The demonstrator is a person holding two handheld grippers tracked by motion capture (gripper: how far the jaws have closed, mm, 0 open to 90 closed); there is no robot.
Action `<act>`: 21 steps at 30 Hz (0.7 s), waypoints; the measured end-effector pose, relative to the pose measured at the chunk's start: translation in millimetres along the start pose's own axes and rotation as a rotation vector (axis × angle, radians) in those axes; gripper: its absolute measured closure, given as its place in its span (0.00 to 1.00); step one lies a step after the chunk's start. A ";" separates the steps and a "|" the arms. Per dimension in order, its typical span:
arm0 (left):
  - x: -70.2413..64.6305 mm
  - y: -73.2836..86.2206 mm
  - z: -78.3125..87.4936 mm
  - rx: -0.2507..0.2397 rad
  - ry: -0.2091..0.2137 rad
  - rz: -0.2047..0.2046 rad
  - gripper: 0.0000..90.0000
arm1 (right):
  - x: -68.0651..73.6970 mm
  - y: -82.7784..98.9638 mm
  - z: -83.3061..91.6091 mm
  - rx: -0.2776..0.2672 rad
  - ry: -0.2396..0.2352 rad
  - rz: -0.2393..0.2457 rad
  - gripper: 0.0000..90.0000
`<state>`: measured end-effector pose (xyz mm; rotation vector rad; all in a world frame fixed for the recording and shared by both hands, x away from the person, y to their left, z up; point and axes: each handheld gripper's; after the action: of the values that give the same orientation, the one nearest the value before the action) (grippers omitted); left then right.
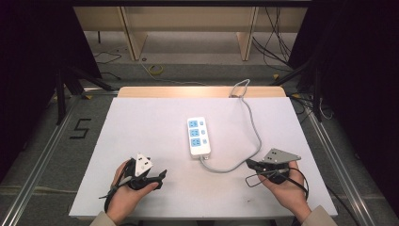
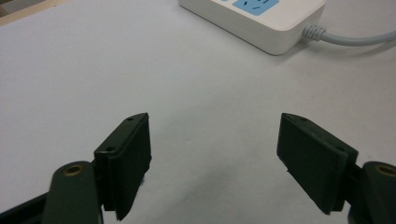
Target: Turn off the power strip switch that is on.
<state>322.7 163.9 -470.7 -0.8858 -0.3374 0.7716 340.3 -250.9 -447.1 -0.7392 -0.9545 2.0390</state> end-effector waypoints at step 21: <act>-0.2 0.3 -0.3 -0.003 0.001 0.001 0.29 | 7.7 -25.1 -17.2 0.021 -0.021 0.013 1.00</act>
<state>322.6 163.7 -471.0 -0.8888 -0.3371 0.7718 358.4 -227.2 -437.7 -0.7158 -0.9407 2.0691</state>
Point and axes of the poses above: each handheld gripper's, and its own axes: z roughly backward along the jaws, y roughly out of its underside, x roughly to its left, and after that the axes turned 14 degrees about y, right-handed
